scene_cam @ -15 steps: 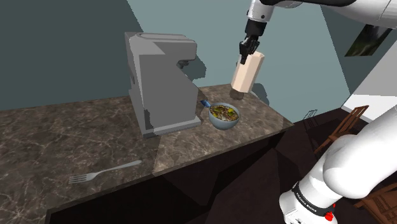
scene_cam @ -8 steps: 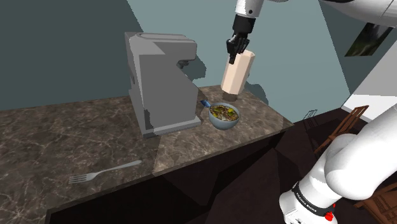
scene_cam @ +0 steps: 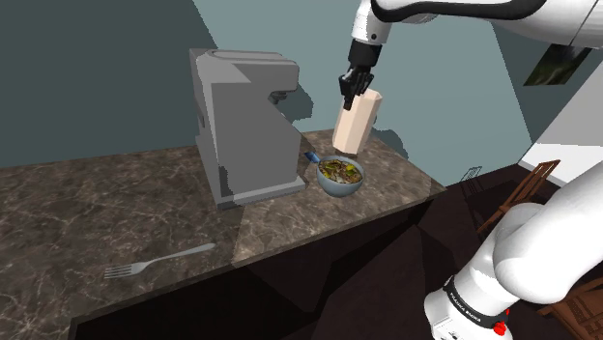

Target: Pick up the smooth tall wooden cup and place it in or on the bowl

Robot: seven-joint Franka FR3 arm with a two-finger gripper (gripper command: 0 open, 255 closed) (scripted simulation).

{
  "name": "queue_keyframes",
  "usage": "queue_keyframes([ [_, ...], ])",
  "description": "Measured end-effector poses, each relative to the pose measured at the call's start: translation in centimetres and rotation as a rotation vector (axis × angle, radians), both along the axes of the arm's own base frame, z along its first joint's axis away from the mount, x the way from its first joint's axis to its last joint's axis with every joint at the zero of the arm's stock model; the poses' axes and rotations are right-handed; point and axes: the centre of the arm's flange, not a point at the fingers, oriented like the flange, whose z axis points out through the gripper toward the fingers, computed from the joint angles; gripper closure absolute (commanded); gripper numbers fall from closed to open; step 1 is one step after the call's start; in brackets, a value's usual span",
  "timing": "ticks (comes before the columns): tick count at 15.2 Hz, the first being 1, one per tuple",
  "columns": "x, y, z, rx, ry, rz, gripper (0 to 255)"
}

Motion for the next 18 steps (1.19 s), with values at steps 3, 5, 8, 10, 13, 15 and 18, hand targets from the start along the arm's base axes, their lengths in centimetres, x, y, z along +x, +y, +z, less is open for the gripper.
queue_keyframes([
  [3, 0.0, 0.1, -1.4, 0.000, 0.000, 0.000, 255],
  [5, 0.1, 0.0, -2.4, 0.000, 0.000, 0.000, 255],
  [8, 0.1, 0.0, -4.2, 0.000, 0.000, 0.000, 255],
  [10, 0.2, 0.2, -5.2, 0.000, 0.000, 0.000, 255],
  [13, 0.0, 0.0, -6.8, 0.000, 0.000, 0.000, 255],
  [15, 0.0, 0.1, -7.8, 0.000, 0.000, 0.000, 255],
  [18, 0.0, 0.1, -9.0, 0.000, -0.001, 0.000, 255],
])
